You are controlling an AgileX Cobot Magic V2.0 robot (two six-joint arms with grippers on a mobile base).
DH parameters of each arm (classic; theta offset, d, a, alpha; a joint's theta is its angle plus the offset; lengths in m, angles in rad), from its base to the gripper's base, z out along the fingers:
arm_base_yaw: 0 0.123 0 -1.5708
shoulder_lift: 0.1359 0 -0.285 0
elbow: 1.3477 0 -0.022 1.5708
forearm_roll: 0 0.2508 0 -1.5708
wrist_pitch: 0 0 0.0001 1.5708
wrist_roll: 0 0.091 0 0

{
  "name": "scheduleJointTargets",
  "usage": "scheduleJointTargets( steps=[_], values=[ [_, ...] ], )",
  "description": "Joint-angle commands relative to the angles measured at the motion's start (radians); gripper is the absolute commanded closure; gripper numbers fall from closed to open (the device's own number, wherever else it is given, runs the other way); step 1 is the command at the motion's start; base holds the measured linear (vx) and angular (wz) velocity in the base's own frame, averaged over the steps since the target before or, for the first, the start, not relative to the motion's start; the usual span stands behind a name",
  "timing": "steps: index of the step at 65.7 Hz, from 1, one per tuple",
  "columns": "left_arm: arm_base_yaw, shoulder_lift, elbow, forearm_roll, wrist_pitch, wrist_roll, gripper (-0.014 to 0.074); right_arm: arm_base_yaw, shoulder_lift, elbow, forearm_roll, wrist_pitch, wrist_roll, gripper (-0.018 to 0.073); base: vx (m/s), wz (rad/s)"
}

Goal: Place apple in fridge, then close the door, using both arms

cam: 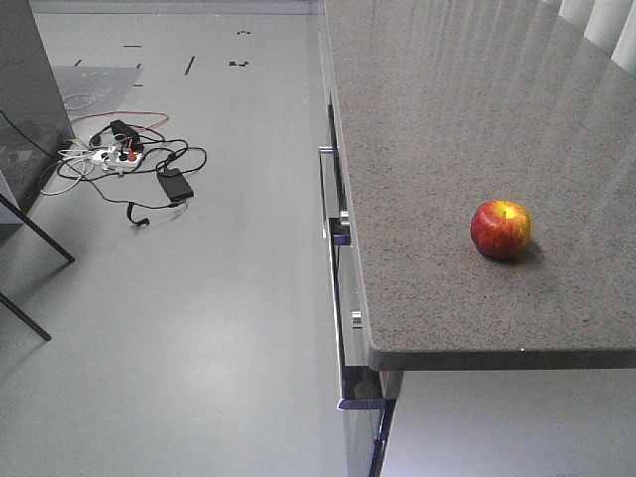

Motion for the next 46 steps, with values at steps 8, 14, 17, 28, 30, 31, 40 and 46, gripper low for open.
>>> scheduleJointTargets(
  steps=[8,14,17,28,30,31,40,46],
  values=[
    [0.000,-0.016,0.015,-0.005,-0.069,-0.005,0.0603,-0.002,-0.005,0.010,-0.007,-0.075,-0.001,0.0565,0.00,0.00],
    [0.000,-0.016,0.015,-0.005,-0.069,-0.005,0.0603,-0.002,-0.005,0.010,-0.007,-0.075,-0.001,0.0565,0.00,0.00],
    [0.000,-0.016,0.015,-0.005,-0.069,-0.005,0.0603,-0.002,-0.005,0.010,-0.007,-0.075,-0.001,0.0565,0.00,0.00],
    [0.000,-0.016,0.015,-0.005,-0.069,-0.005,0.0603,-0.002,-0.005,0.010,-0.007,-0.075,-0.001,0.0565,0.00,0.00],
    [0.000,-0.016,0.015,-0.005,-0.069,-0.005,0.0603,-0.002,-0.005,0.010,-0.007,-0.075,-0.001,0.0565,0.00,0.00],
    [0.000,-0.016,0.015,-0.005,-0.069,-0.005,0.0603,-0.002,-0.005,0.010,-0.007,-0.075,-0.001,0.0565,0.00,0.00],
    [0.000,-0.016,0.015,-0.005,-0.069,-0.005,0.0603,-0.002,-0.005,0.010,-0.007,-0.075,-0.001,0.0565,0.00,0.00],
    [0.000,-0.016,0.015,-0.005,-0.069,-0.005,0.0603,-0.002,-0.005,0.010,-0.007,-0.075,-0.001,0.0565,0.00,0.00]
  ],
)
